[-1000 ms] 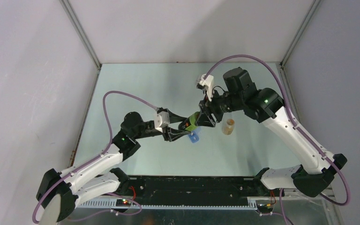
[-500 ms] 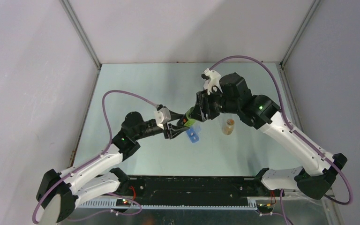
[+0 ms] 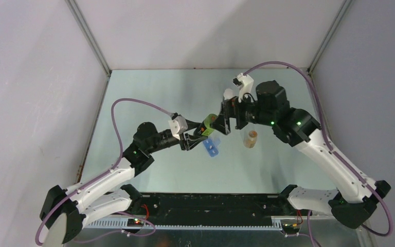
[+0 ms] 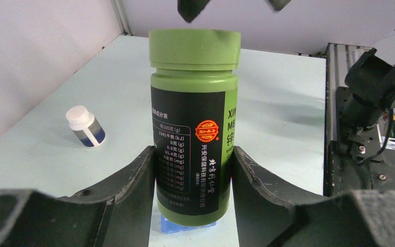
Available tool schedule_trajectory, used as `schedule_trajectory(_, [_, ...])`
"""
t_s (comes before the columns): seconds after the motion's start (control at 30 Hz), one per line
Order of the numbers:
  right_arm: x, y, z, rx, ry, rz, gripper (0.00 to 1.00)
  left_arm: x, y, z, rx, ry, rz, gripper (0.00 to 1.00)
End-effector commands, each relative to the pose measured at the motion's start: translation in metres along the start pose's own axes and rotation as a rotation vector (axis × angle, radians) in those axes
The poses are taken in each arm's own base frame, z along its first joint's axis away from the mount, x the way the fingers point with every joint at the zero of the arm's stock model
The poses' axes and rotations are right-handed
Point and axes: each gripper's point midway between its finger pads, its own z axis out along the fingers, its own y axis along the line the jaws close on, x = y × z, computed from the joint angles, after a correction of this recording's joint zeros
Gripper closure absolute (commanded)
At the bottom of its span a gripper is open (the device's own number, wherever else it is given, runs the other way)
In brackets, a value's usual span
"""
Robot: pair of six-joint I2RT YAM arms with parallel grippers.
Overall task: Sort the pills into containers
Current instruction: Screw the lid of the pill bottle onto the pill bottle.
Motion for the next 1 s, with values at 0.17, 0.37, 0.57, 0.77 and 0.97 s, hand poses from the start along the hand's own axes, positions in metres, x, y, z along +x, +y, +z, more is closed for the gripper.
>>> schedule_trajectory(0.17, [0.023,0.016,-0.03,-0.227,0.065,-0.438,0.12,-0.036,-0.024,0.005,0.164,-0.075,0.082,1.0])
schedule_trajectory(0.37, [0.023,0.014,-0.026,-0.237,0.079,-0.493,0.25,-0.037,-0.034,0.005,0.225,-0.076,0.081,1.0])
schedule_trajectory(0.57, [0.022,0.017,-0.017,-0.266,0.09,-0.475,0.29,-0.037,-0.042,0.004,0.278,-0.079,0.082,1.0])
schedule_trajectory(0.77, [0.024,0.012,0.001,-0.244,0.128,-0.409,0.43,-0.039,-0.044,0.004,0.294,-0.084,0.084,1.0])
schedule_trajectory(0.97, [0.021,0.03,0.008,-0.282,0.086,-0.298,0.56,-0.038,-0.032,0.006,0.213,-0.085,0.081,1.0])
